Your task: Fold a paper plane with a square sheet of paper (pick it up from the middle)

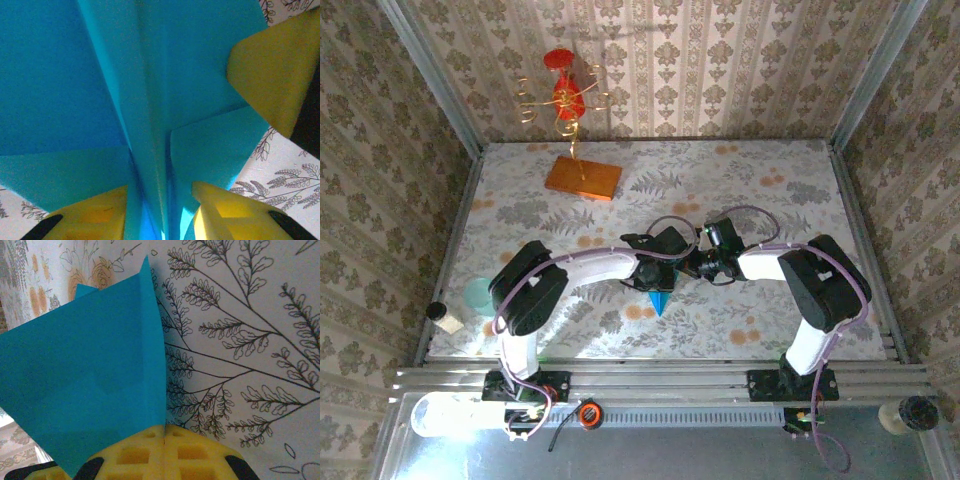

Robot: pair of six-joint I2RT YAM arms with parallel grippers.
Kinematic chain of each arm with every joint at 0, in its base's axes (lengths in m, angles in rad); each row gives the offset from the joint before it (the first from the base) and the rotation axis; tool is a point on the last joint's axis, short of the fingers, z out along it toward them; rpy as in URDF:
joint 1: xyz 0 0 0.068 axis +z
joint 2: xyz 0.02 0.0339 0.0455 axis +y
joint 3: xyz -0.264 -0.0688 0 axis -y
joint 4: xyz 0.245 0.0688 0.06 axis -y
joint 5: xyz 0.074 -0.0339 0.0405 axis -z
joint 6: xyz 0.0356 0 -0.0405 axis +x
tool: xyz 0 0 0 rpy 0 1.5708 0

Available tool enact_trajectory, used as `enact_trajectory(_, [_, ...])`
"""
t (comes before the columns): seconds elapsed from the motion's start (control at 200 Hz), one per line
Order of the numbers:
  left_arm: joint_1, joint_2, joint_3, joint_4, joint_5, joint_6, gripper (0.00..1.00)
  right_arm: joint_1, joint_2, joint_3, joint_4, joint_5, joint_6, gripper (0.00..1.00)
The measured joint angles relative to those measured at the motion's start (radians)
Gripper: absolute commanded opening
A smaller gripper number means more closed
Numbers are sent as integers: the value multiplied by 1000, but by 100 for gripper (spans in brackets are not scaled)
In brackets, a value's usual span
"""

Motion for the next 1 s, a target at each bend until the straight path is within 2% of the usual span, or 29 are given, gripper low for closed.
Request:
enact_trajectory(0.3, [0,6,4,-18,-6,16,20,0,2,0,0,0,14,8])
enact_trajectory(0.385, [0,6,4,-19,-12,21,15,0,2,0,-6,0,15,14])
enact_trajectory(0.535, [2,6,4,-19,-27,30,11,-11,-17,0,-39,2,14,36])
enact_trajectory(0.715, [28,6,5,-17,-29,59,10,-63,-156,-13,-103,48,-7,55])
enact_trajectory(0.83, [72,6,37,-23,-29,95,9,-113,-276,-45,-143,109,-26,60])
enact_trajectory(1.0, [150,18,145,-24,-30,158,8,-163,-387,-80,-219,194,-62,63])
